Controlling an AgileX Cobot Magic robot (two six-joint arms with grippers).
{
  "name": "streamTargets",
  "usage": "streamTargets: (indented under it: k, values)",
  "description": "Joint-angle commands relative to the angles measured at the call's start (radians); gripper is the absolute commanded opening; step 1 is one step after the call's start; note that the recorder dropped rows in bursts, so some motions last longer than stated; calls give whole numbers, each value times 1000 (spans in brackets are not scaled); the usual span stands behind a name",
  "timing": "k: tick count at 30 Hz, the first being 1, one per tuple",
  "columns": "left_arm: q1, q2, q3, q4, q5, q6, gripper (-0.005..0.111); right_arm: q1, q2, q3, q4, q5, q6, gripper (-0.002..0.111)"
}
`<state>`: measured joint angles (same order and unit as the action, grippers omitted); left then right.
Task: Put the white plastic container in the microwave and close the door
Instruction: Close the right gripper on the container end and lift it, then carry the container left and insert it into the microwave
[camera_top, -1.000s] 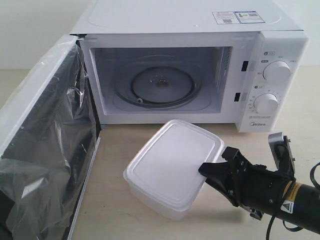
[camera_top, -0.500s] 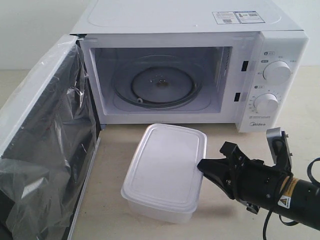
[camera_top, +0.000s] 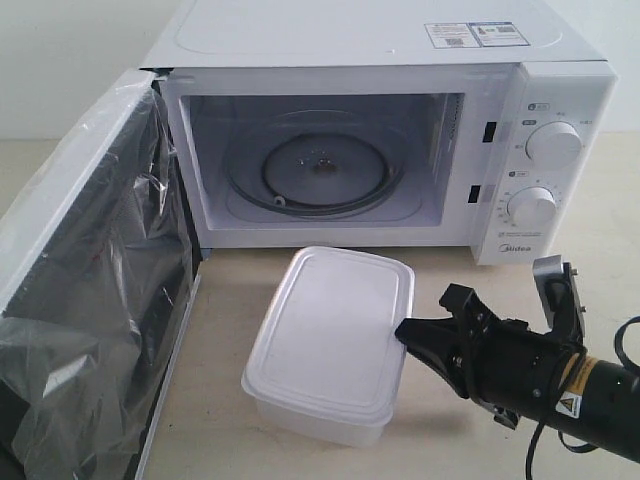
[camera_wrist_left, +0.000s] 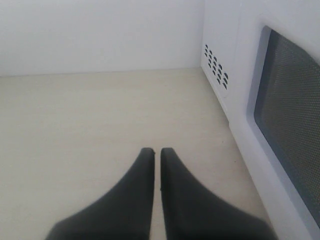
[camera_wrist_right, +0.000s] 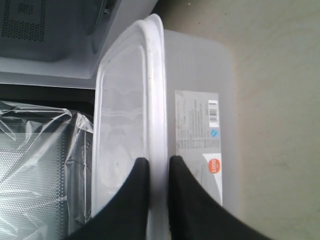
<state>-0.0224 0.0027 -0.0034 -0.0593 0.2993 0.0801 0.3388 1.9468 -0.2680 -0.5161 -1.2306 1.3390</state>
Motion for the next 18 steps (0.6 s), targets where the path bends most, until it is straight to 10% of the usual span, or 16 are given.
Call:
streamTargets:
  k: [1,18]
  values:
    - [1,-3,3,-5,-3,-6,4,9,-57,36,36,9,-9,0]
    - [1,-3,3,-5,-3,-6,4,161,-205,69,307,9,-40,0]
